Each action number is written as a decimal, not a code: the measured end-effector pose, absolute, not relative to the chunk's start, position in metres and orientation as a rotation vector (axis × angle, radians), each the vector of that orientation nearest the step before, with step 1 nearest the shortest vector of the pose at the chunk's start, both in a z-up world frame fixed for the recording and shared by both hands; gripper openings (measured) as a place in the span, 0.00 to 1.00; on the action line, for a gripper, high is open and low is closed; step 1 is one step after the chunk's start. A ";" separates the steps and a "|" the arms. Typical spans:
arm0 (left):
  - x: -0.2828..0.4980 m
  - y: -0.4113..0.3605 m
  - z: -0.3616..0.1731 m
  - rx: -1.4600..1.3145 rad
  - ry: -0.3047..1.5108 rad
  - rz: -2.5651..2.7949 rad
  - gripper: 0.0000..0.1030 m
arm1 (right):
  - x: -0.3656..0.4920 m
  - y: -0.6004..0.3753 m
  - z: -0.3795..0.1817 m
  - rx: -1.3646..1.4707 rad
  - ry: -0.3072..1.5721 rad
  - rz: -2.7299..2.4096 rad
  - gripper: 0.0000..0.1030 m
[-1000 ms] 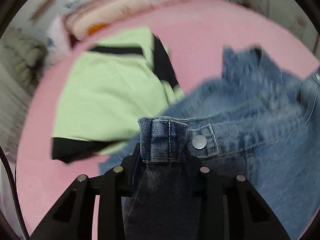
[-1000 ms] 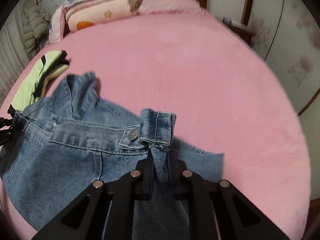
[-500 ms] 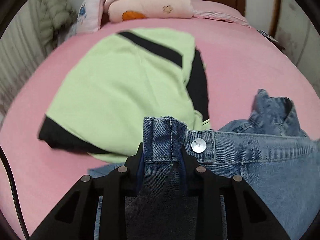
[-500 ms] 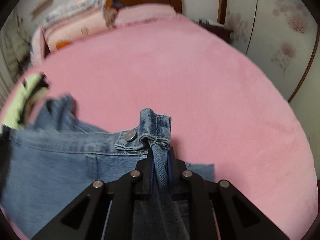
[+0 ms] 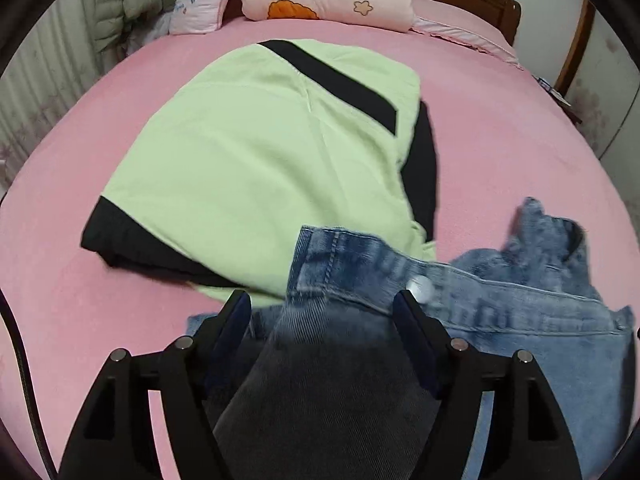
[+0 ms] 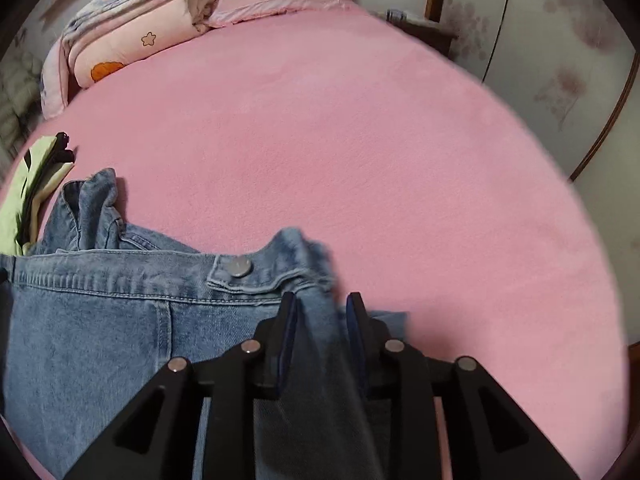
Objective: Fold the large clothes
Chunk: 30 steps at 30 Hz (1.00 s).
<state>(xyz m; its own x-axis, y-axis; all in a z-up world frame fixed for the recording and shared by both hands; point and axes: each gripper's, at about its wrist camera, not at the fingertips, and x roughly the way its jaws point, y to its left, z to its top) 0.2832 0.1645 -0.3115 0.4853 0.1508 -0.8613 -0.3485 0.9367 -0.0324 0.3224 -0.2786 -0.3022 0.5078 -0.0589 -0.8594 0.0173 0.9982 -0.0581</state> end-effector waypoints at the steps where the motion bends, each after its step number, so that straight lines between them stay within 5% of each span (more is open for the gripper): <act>1: 0.279 0.162 -0.304 -0.206 1.024 0.305 0.70 | 0.315 -0.276 -0.288 -0.078 0.998 -0.068 0.25; 10: 0.187 0.098 -0.244 -0.203 0.947 0.324 0.90 | 0.221 -0.220 -0.225 0.006 0.934 0.137 0.27; 20: 0.147 0.083 -0.332 -0.145 1.119 0.405 0.92 | 0.161 -0.105 -0.307 -0.095 1.035 0.307 0.27; 30: 0.141 0.107 -0.331 -0.111 1.101 0.361 0.96 | 0.160 -0.220 -0.320 -0.143 1.022 -0.003 0.23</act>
